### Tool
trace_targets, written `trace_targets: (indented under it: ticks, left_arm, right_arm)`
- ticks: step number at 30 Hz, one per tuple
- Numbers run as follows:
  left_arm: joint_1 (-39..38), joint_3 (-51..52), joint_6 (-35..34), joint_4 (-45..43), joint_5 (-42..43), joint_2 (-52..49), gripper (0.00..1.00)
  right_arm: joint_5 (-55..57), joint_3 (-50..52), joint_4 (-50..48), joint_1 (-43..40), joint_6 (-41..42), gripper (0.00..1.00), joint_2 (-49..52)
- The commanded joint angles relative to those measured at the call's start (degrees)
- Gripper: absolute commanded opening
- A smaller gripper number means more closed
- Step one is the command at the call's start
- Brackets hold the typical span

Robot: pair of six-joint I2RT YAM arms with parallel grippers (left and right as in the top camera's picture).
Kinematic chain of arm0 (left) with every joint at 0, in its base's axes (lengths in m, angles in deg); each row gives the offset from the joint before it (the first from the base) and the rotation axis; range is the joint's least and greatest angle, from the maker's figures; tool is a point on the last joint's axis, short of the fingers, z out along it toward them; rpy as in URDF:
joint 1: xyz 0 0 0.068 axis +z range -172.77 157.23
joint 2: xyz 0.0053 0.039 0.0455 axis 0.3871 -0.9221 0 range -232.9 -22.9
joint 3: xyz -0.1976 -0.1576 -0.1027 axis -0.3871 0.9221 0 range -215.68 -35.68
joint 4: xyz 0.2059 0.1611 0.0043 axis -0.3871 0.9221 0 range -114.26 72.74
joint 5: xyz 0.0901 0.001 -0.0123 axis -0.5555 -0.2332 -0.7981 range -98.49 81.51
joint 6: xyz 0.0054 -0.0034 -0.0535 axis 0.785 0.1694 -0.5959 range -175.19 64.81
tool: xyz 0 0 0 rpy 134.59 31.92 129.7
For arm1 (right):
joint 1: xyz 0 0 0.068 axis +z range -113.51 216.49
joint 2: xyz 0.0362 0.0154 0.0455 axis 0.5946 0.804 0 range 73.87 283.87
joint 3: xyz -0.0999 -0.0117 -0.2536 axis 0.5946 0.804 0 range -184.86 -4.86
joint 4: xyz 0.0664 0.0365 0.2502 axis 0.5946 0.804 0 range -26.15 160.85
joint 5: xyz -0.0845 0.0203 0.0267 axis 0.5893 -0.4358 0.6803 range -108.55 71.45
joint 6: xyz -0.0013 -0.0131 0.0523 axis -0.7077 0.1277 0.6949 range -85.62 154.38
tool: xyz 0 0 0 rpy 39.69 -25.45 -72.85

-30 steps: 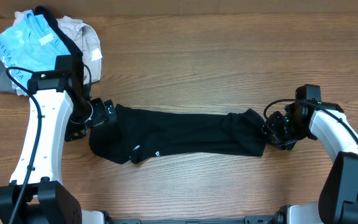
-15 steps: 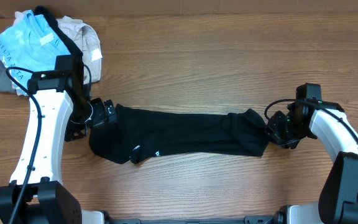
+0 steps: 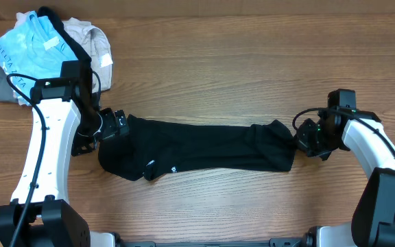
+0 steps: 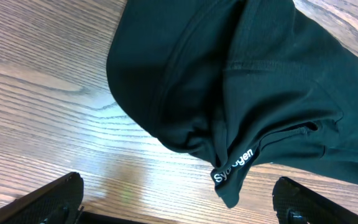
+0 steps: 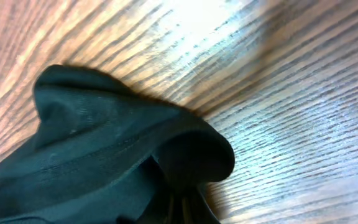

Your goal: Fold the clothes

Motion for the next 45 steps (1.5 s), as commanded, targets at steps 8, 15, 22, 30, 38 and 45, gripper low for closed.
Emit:
trace_targets:
  ticks: [8,15,22,30,38,45]
  left_arm:
    - [-0.13,0.26,1.27,0.00,0.61,0.85,1.00]
    - [-0.13,0.26,1.27,-0.04,0.61,0.85,1.00]
    - [-0.13,0.26,1.27,0.04,0.61,0.85,1.00]
    - [-0.13,0.26,1.27,0.28,0.61,0.85,1.00]
    - [-0.13,0.26,1.27,0.26,0.61,0.85,1.00]
    - [-0.13,0.26,1.27,0.26,0.59,0.85,1.00]
  right_arm:
    - [-0.42,-8.00,6.67,0.28,-7.21,0.05,0.13]
    - [-3.15,-8.31,9.46,4.44,-11.74,0.05,0.13]
    - [-3.10,-8.31,10.69,12.46,-11.50,0.08,0.13]
    - [-1.33,-8.07,13.62,18.29,-11.47,0.38,0.15]
    - [-1.33,-8.15,14.45,18.97,-9.81,0.28,0.13]
    - [-1.16,-13.97,17.66,17.51,-8.24,0.25,-2.25]
